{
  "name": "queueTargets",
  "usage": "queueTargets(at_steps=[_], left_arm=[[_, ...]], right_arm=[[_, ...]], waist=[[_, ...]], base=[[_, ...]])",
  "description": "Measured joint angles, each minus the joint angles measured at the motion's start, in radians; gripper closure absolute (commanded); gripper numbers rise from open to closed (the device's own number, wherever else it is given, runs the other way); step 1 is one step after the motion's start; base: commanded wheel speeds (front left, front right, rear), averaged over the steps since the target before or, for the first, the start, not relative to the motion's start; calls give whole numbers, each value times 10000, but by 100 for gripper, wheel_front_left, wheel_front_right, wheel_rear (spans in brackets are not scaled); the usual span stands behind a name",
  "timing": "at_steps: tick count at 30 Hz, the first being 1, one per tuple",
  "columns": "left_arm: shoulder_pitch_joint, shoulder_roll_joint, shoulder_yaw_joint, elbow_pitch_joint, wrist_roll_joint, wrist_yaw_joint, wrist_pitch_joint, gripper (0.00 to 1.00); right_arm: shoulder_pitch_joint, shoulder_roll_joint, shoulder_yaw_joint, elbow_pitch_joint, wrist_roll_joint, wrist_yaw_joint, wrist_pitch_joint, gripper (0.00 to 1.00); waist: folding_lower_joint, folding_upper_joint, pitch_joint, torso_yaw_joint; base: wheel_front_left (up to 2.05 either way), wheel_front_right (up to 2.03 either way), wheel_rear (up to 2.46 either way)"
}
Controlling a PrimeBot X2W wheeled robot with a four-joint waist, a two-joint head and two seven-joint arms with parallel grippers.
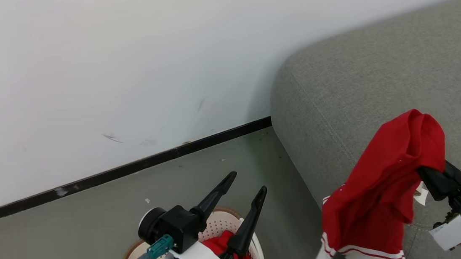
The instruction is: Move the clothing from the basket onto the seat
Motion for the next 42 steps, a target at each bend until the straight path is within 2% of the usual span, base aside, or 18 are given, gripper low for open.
queueTargets(at_steps=[10, 17, 23, 27, 33, 42], left_arm=[[79, -17, -186, -173, 29, 0, -128, 0], [295, -25, -251, -374, 104, 17, -130, 0], [293, 38, -221, -629, 353, 121, -130, 0], [269, 115, -205, -851, 433, 244, -111, 0], [-102, 201, -234, -1294, 836, 324, 48, 0], [-616, 240, -303, -1988, 1081, 384, 270, 0]], right_arm=[[237, 186, -546, 82, -73, 0, 0, 100], [-206, 201, -556, 694, 29, 0, 56, 100], [-2396, 270, -723, 972, 280, 0, 464, 100], [-3954, -21, -813, 1365, 52, 2, 1043, 100], [-6471, -92, -1432, 1824, 176, 2, 1567, 100], [-8888, -349, -2592, 3515, 109, 2, 2050, 100]], waist=[[0, 0, 55, -645], [0, 0, 307, -908], [0, 0, 708, -918], [0, 0, 1016, -882], [0, 0, 1539, -818], [0, 0, 2424, -676]], base=[[0, 0, 0], [0, 0, 0], [0, 0, 0], [0, 0, 0], [0, 0, 0], [0, 0, 0]])
